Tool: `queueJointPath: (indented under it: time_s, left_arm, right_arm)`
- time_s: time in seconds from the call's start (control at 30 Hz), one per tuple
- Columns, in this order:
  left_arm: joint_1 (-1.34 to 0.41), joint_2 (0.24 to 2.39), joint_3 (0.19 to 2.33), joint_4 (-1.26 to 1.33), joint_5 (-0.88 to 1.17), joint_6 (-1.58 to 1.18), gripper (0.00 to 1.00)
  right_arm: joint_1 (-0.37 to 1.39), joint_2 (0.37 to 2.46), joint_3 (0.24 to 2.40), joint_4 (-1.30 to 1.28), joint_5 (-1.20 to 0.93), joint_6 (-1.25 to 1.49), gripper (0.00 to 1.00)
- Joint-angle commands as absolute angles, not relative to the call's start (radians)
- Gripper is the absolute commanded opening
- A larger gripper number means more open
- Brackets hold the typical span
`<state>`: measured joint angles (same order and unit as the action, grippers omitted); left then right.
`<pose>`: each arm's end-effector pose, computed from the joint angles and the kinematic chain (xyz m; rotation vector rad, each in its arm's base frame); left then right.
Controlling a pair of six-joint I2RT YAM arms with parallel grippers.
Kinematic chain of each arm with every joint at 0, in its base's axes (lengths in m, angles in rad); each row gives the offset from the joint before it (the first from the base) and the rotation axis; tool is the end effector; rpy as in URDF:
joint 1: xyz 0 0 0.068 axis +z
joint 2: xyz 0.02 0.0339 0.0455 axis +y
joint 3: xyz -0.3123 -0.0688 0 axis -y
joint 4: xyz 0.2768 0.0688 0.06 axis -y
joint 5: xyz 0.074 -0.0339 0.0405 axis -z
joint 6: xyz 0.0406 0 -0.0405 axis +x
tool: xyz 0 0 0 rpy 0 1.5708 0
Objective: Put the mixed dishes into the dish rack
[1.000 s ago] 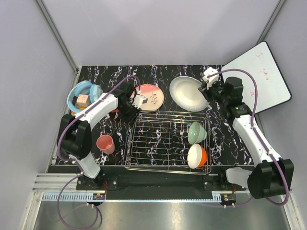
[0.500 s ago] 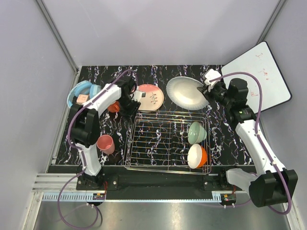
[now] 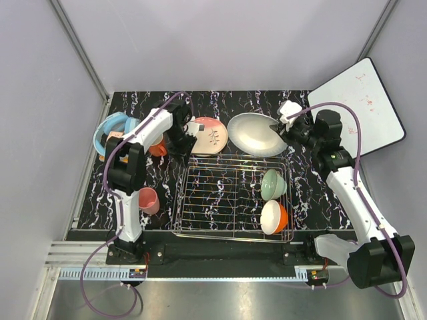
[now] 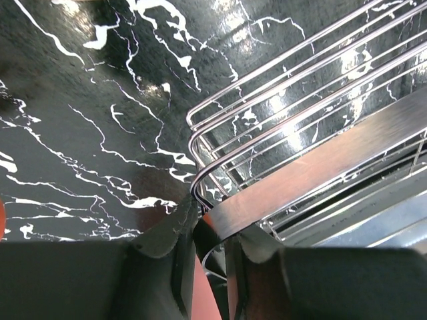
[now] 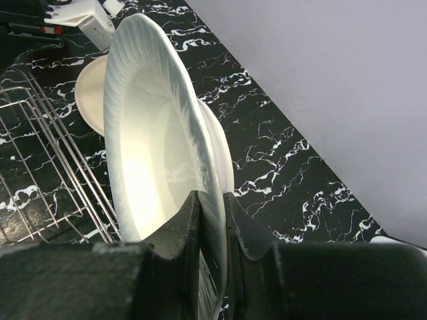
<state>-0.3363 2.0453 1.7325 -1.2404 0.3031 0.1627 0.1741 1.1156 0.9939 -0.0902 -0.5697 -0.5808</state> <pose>0.4175 -0.1588 0.2505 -0.7687 -2.9998 0.4735 0.2626 0.0684 0.3972 -1.0041 1.4376 0.2110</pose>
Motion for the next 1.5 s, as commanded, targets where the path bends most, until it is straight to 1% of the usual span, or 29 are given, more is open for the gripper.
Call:
queueJointPath:
  time_s: [0.0,0.17,0.57,0.67,0.93,1.27,1.47]
  left_arm:
    - [-0.267,2.112,1.835,-0.902,0.158,0.164,0.04]
    - [-0.262,2.148,1.910,-0.934,0.161,0.164,0.04]
    - [-0.259,2.095,1.856,-0.936,0.209,0.163,0.04]
    - [-0.259,2.086,1.848,-0.934,0.212,0.163,0.05]
    - [-0.258,2.074,1.822,-0.931,0.230,0.160,0.06]
    - [-0.252,2.052,1.792,-0.928,0.235,0.161,0.08]
    - [-0.252,2.040,1.782,-0.925,0.244,0.158,0.09]
  right_arm:
    - [0.196,1.094,1.035,0.006,-0.609,-0.623,0.00]
    - [0.219,1.112,1.026,-0.043,-0.588,-0.667,0.00]
    - [0.296,1.146,0.939,-0.060,-0.468,-0.804,0.00]
    - [0.319,1.134,0.908,-0.064,-0.440,-0.856,0.00]
    - [0.383,1.057,0.805,-0.055,-0.279,-1.026,0.00]
    - [0.385,1.020,0.738,-0.011,-0.183,-1.011,0.00]
    - [0.406,0.960,0.712,-0.113,-0.124,-0.925,0.01]
